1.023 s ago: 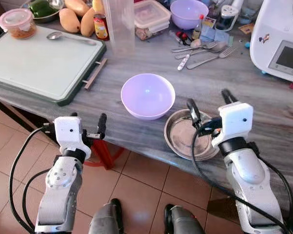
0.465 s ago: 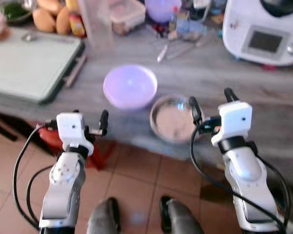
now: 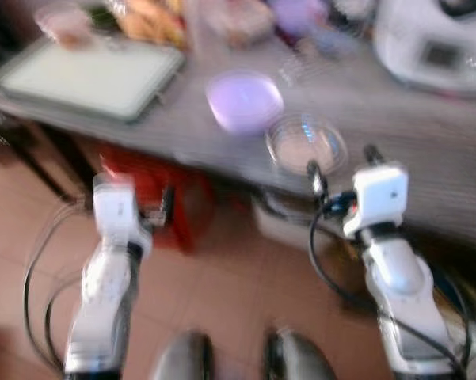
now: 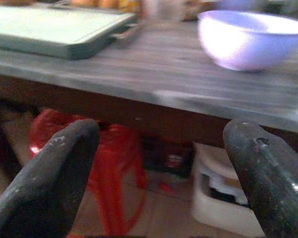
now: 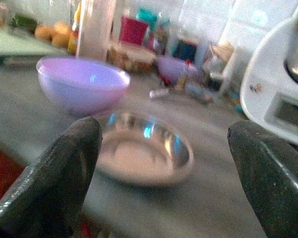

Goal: Setting the table

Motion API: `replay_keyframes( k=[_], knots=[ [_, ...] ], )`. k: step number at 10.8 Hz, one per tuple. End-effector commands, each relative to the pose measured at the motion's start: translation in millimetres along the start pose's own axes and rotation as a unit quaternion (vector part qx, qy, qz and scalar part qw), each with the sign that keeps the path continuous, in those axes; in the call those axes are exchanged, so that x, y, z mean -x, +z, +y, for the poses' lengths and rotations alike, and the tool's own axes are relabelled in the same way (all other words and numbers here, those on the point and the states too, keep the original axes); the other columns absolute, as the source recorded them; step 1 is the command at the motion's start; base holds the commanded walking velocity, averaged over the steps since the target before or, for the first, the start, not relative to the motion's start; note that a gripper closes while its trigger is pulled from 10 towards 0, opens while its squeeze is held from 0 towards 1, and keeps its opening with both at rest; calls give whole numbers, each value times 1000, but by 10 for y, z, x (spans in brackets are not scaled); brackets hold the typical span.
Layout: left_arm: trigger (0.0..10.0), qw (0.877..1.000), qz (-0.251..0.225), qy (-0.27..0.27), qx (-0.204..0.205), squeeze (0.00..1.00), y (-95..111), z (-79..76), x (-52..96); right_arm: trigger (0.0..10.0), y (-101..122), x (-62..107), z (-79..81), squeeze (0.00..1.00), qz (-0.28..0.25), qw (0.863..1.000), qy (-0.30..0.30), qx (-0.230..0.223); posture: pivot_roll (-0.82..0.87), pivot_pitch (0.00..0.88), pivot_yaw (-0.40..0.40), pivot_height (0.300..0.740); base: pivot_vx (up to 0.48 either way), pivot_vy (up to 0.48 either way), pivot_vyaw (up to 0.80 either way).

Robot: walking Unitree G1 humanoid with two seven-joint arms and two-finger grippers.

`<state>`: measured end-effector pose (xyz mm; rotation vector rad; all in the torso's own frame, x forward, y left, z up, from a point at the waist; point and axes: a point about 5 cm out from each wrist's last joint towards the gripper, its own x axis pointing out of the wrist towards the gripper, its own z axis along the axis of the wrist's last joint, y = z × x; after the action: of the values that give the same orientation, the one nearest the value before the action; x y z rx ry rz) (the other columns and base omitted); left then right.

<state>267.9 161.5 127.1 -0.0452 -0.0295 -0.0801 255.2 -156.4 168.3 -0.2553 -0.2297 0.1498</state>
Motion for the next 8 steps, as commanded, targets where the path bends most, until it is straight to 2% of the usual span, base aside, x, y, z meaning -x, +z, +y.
replay_keyframes(
  k=[1,2,3,4,5,6,7,8],
  knots=[
    [10000,1000,2,9,-6,0,5,58,19,10000,7,4,-19,0,-5,1000,4,-2,-36,165,34,740,-334,0,0],
    [10000,1000,0,0,-15,0,9,63,5,10000,-68,-7,-68,0,13,1000,-3,-11,-28,161,40,740,-315,0,0],
    [10000,1000,-5,-6,-24,0,4,69,-8,10000,-149,-16,-100,0,33,999,-14,-29,-22,148,42,740,0,0,0],
    [10000,999,-8,-12,-36,0,-5,31,-8,10000,-220,8,-95,0,46,999,-7,-27,-20,140,42,740,0,0,0],
    [10000,998,-8,-46,-45,0,-53,-57,2,10000,-341,44,-82,0,67,997,-4,-25,-10,118,43,740,0,0,0],
    [10000,996,21,-72,-45,0,-202,-126,38,10000,-471,109,-72,0,101,994,-18,-43,-4,111,42,740,0,0,0],
    [10000,992,35,-103,-61,0,-319,-213,82,10000,-543,179,-37,0,115,992,-27,-52,-14,90,49,740,0,0,0],
    [10000,992,31,-110,-54,0,-354,-283,125,10000,-568,252,-52,0,120,990,-60,-49,-38,76,54,740,0,0,0]
  ],
)
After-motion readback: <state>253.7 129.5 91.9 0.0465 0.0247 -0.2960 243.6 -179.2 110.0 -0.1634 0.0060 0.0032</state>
